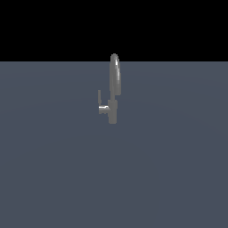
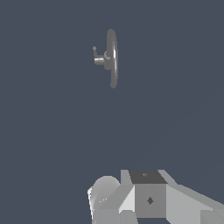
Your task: Turn on the faucet by rotating a designated handle.
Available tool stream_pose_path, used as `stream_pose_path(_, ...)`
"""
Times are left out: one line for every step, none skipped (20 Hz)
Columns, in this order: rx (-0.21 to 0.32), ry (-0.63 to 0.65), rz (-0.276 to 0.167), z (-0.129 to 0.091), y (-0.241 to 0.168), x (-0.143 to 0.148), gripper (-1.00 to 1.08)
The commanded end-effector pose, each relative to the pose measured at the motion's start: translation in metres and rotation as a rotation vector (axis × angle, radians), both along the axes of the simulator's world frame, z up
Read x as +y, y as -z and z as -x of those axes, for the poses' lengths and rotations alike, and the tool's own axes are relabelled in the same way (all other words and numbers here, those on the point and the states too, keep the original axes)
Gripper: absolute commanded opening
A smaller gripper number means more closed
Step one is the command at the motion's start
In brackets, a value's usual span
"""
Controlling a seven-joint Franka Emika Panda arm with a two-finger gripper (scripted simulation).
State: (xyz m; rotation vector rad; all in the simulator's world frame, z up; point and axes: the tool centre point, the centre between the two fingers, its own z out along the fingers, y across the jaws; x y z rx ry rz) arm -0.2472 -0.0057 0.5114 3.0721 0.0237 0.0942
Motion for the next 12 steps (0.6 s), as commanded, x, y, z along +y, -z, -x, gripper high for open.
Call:
stream_pose_path(-0.012,0.012,0.001,0.0,-0.004,0.001,-1.0)
stream_pose_path(-0.02,0.02,0.001,0.0,-0.006,0.002,-1.0)
stream_pose_path(-0.029,0.029,0.002,0.0,-0.009,0.003,-1.0)
stream_pose_path(-0.039,0.039,0.003,0.0,-0.012,0.004,-1.0)
stream_pose_path(-0.05,0.05,0.003,0.0,-0.016,0.005,-1.0)
stream_pose_path(-0.063,0.063,0.004,0.001,-0.019,0.007,-1.0)
stream_pose_path(-0.077,0.077,0.005,0.001,-0.024,0.008,-1.0)
stream_pose_path(-0.092,0.092,0.007,0.001,-0.028,0.01,-1.0)
stream_pose_path(-0.108,0.109,0.008,0.001,-0.033,0.012,-1.0)
stream_pose_path(-0.126,0.126,0.01,0.001,-0.038,0.015,-1.0)
stream_pose_path(-0.144,0.145,0.011,0.002,-0.043,0.017,-1.0)
stream_pose_path(-0.164,0.164,0.013,0.002,-0.049,0.02,-1.0)
